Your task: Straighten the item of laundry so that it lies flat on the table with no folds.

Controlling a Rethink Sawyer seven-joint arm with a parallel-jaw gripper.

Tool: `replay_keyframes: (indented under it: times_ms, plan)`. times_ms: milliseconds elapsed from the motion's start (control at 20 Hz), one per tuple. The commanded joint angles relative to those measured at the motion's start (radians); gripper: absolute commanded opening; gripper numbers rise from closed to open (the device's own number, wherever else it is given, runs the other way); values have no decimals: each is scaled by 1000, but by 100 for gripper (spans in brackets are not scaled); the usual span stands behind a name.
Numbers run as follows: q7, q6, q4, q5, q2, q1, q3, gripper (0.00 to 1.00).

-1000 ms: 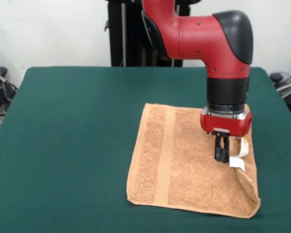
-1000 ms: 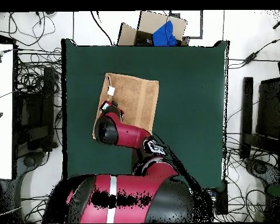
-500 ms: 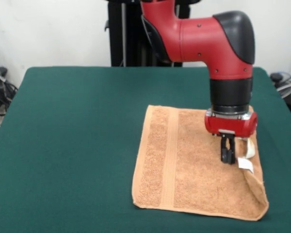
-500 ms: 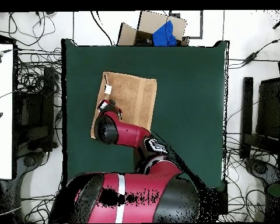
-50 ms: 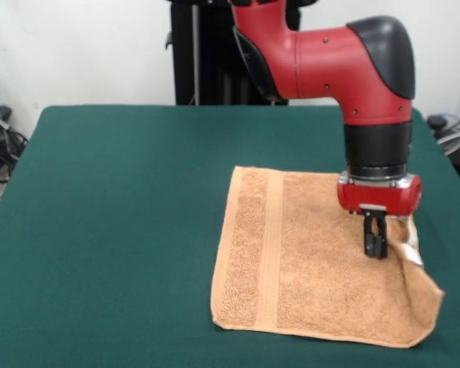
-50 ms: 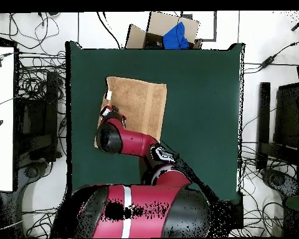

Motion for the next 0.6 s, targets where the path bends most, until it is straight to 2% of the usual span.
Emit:
replay_keyframes:
  times_ms: [50, 600]
  plan:
    - [171, 97, 23, 22, 4, 32, 107, 0]
    - [163, 102, 28, 17, 3, 20, 120, 0]
